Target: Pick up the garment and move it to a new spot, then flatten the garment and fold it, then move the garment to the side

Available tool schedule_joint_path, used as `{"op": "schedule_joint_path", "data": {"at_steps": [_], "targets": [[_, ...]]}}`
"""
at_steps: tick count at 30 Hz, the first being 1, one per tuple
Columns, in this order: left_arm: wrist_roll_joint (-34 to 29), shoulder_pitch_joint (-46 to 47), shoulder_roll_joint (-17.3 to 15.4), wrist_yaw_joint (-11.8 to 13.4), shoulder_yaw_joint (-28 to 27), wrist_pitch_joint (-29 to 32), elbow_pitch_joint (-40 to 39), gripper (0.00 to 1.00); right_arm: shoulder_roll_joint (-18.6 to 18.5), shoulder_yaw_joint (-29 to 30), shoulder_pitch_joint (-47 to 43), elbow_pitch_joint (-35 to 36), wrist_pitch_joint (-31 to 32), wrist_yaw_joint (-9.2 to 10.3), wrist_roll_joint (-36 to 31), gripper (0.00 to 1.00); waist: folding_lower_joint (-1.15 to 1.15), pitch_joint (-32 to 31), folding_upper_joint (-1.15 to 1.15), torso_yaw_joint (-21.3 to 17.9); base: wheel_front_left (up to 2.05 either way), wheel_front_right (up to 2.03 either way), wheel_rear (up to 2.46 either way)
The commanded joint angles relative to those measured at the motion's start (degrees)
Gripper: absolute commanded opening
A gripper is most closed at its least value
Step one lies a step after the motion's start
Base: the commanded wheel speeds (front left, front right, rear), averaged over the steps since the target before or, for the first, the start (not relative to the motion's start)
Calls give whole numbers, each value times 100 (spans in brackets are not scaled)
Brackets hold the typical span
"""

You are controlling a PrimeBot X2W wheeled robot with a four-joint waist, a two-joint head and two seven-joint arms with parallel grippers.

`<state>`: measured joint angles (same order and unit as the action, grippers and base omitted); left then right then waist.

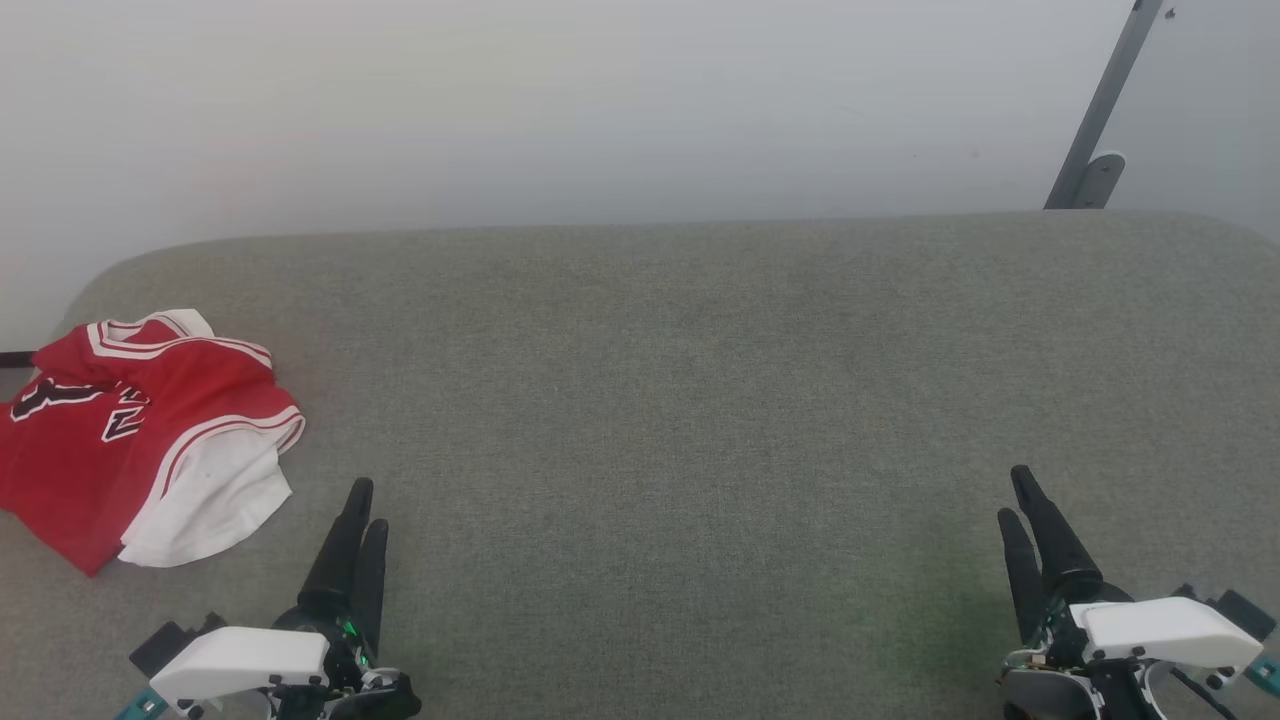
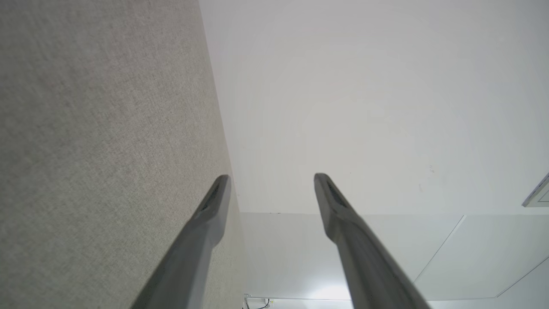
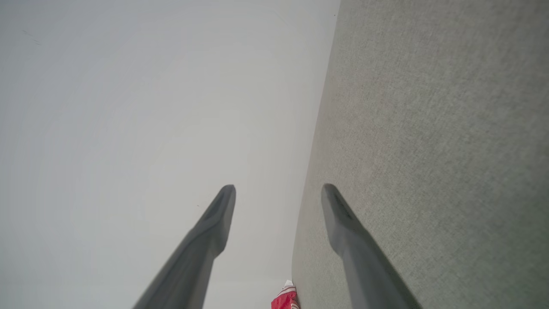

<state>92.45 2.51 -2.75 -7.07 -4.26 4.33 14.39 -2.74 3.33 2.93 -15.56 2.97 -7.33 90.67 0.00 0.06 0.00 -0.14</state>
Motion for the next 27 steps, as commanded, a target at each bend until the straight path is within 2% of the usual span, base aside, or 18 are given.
{"op": "schedule_joint_path", "data": {"at_steps": [1,13,27], "targets": [[-38,71,-44,-9,20,-57,-141,100,-56,-52,159,112,-59,-14,-82,100,0,-2,0,-1,0,0,0],[-738,7,-299,140,222,-429,-285,100,-189,-237,238,70,-342,-15,-941,100,0,-33,0,-17,0,0,0],[-2394,-42,-664,480,430,-777,-401,100,-269,-281,385,-116,-576,-17,-2887,100,0,-86,0,-35,0,0,0]]}}
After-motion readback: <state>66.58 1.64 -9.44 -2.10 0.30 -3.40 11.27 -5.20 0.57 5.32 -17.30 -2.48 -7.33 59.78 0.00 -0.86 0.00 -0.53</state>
